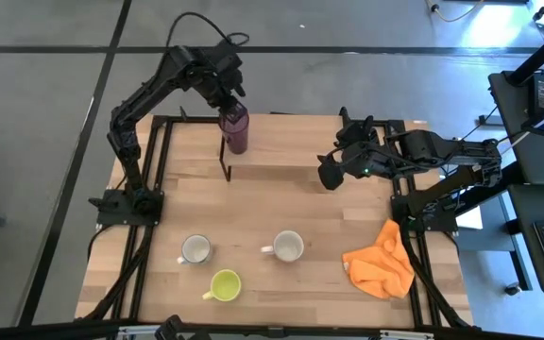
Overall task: Stack small to large cups/mugs on shelf
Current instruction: Put the violet cup on the shelf, then put the orange mug on the shelf
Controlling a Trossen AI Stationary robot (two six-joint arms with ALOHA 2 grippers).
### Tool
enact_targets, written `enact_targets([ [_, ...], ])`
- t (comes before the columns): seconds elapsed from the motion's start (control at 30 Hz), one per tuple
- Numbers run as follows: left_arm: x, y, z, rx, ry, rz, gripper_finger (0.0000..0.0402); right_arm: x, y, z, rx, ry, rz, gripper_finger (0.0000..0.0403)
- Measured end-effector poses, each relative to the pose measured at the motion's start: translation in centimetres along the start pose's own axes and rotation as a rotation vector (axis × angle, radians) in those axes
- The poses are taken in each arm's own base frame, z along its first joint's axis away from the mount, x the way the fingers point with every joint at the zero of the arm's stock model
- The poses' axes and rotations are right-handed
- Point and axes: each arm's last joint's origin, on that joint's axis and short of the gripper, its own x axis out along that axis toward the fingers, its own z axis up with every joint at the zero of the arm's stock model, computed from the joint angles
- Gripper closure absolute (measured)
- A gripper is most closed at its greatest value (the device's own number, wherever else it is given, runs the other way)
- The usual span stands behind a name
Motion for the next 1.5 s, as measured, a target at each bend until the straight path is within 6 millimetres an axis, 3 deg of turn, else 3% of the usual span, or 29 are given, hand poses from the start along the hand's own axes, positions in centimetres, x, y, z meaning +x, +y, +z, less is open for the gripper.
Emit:
enact_targets([
  [0.27, -1.6, -0.1, -0.2, -0.016, -0.051, -0.016, 0.033, 0.0, 0.0, 0.0, -0.003, -0.001, -0.001, 0.0104],
  [0.43, -4.0, -0.3, -1.4, -0.015, -0.11, -0.032, 0.0334, 0.1, -0.1, 0.1, -0.002, -0.002, -0.005, 0.0104],
  [0.7, -10.7, 0.1, -6.5, -0.063, -0.276, -0.062, 0.0334, 0.2, 0.0, 0.6, -0.052, -0.043, -0.003, 0.0104],
  [0.83, -11.9, -0.7, -10.4, -0.073, -0.266, -0.109, 0.0334, 0.2, 0.2, 0.8, -0.018, -0.064, 0.022, 0.0104],
  [0.97, -10.9, -2.5, -15.2, -0.088, -0.153, -0.201, 0.0334, 0.2, 0.4, 1.0, -0.044, -0.078, 0.033, 0.0104],
  [1.2, -6.6, -5.6, -22.4, -0.086, 0.103, -0.277, 0.0334, 0.2, 0.4, 1.1, -0.049, -0.087, 0.039, 0.0104],
  [1.3, -4.4, -7.5, -24.6, -0.043, 0.162, -0.303, 0.0334, 0.2, 0.4, 1.1, -0.049, -0.087, 0.039, 0.0104],
  [1.5, -1.2, -10.9, -27.4, 0.028, 0.11, -0.353, 0.0334, 0.2, 0.5, 1.1, -0.047, -0.081, 0.046, 0.0104],
])
